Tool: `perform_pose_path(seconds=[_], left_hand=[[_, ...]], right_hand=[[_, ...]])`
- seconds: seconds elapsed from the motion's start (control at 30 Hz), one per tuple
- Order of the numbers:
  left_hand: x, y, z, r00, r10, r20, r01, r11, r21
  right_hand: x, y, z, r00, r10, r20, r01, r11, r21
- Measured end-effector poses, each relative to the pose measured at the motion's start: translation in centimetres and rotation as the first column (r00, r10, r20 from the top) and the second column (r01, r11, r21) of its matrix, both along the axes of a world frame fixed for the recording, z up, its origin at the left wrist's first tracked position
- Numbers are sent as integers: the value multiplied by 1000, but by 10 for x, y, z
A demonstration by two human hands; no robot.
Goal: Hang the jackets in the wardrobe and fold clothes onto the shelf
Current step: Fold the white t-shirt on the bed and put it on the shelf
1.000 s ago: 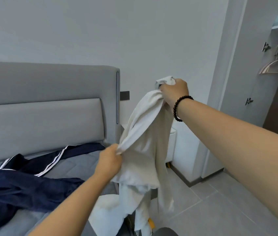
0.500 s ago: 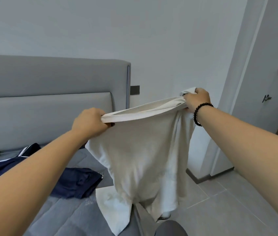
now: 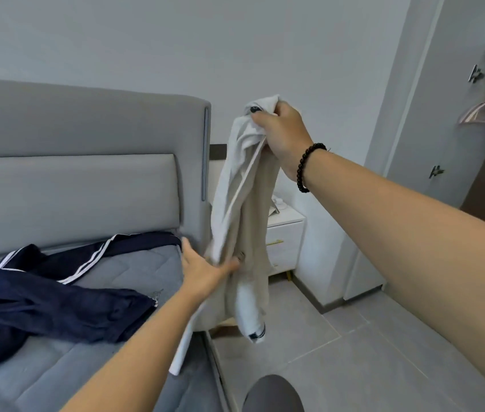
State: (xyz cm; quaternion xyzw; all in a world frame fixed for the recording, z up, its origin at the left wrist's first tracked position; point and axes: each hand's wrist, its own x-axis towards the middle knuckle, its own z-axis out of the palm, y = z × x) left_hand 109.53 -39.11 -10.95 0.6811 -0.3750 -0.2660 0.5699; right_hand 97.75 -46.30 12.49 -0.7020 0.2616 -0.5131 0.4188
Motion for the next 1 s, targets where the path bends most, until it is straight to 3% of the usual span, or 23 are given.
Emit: perform_pose_path(seconds=[0.1, 0.2, 0.33, 0.5, 0.6, 0.77, 0.9, 1.0], left_hand=[[-35, -6, -34, 967, -194, 168, 192, 981, 29], [-42, -24, -40, 992, -14, 125, 17, 1000, -19], [-30, -31, -20, 961, 195, 198, -212, 975, 67], [-18, -33, 21, 973, 200, -116, -213, 970, -120], [-16, -34, 53, 956, 118, -267, -174, 965, -195], [-23, -33, 98, 915, -20, -402, -107, 951, -290], [-21, -29, 113, 935, -35, -352, -95, 934, -345], [-21, -17, 106, 911, -283, -299, 152, 906, -395]], right_hand=[[3, 5, 2, 999, 39, -7, -39, 999, -10], [3, 8, -1, 996, 91, 16, -92, 995, 37], [0, 7, -20, 979, 187, 86, -199, 966, 165], [-27, 7, -78, 918, 322, -231, -214, 894, 394], [-43, 12, -126, 830, 260, -493, -134, 952, 276], [-64, 31, -176, 702, -37, -711, 86, 996, 34], [-77, 13, -176, 827, -126, -548, 229, 965, 124], [-82, -6, -152, 955, -141, -262, 240, 885, 399]])
